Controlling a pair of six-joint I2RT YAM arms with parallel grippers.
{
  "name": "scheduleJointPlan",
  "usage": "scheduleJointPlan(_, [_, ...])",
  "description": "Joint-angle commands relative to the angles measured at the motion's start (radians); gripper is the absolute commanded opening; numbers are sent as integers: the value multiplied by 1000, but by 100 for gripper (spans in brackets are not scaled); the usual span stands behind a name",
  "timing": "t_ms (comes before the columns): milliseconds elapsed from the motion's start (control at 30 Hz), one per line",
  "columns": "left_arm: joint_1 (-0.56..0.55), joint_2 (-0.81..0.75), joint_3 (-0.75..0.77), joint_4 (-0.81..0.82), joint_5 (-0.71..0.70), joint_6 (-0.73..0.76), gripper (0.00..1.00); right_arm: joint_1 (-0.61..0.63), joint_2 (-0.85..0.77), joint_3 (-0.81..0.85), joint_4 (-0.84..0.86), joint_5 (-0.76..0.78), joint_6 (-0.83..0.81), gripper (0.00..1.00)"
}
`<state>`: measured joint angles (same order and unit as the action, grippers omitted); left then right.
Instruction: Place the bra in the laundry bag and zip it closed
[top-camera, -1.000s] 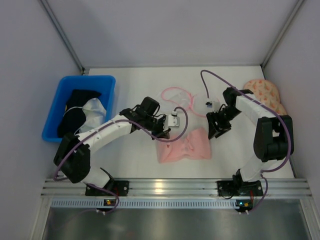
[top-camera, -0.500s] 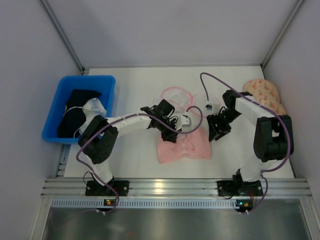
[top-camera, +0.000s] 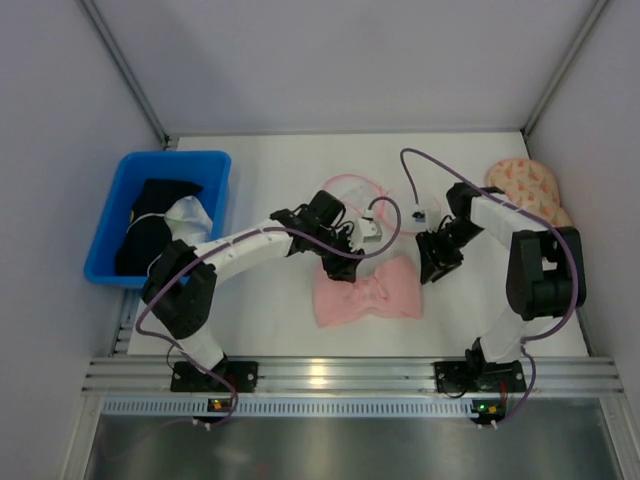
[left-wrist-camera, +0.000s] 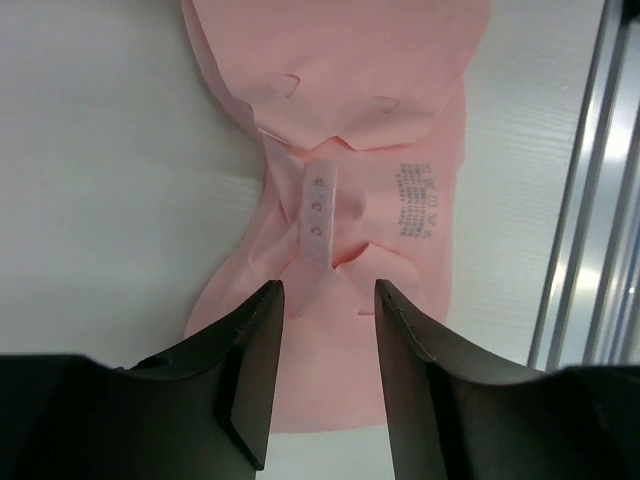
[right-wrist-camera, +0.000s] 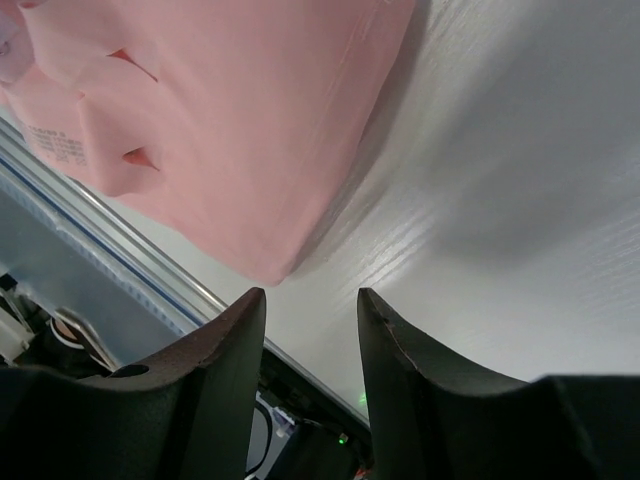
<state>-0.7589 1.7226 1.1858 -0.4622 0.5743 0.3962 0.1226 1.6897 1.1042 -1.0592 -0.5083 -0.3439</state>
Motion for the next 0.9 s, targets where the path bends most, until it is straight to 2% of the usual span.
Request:
scheduleJointPlan(0, [15,-135,26,-38,19,-89,48,-38,8,-10,28,-7,-46,43])
scheduleJointPlan(133, [95,-213,-17,-96,101,-195,52,-67,11,-30,31,-47,-72,42])
scheduleJointPlan(300, [272,-290,-161,-96,234,-391,53,-97,47,-47,45,-137,-67,40])
scheduleJointPlan(433, [339,-311,-293,-44,262,-480,52,-100,67,-69,82,-200,-41,38])
scheduleJointPlan(667, [487,-239,-426,89,285,-646,51,-100,119,-76,107,-239,-9,37])
scheduleJointPlan(867, [500,-166,-477,213,332,-711,50,-100,149,-83,110,-233,2,37])
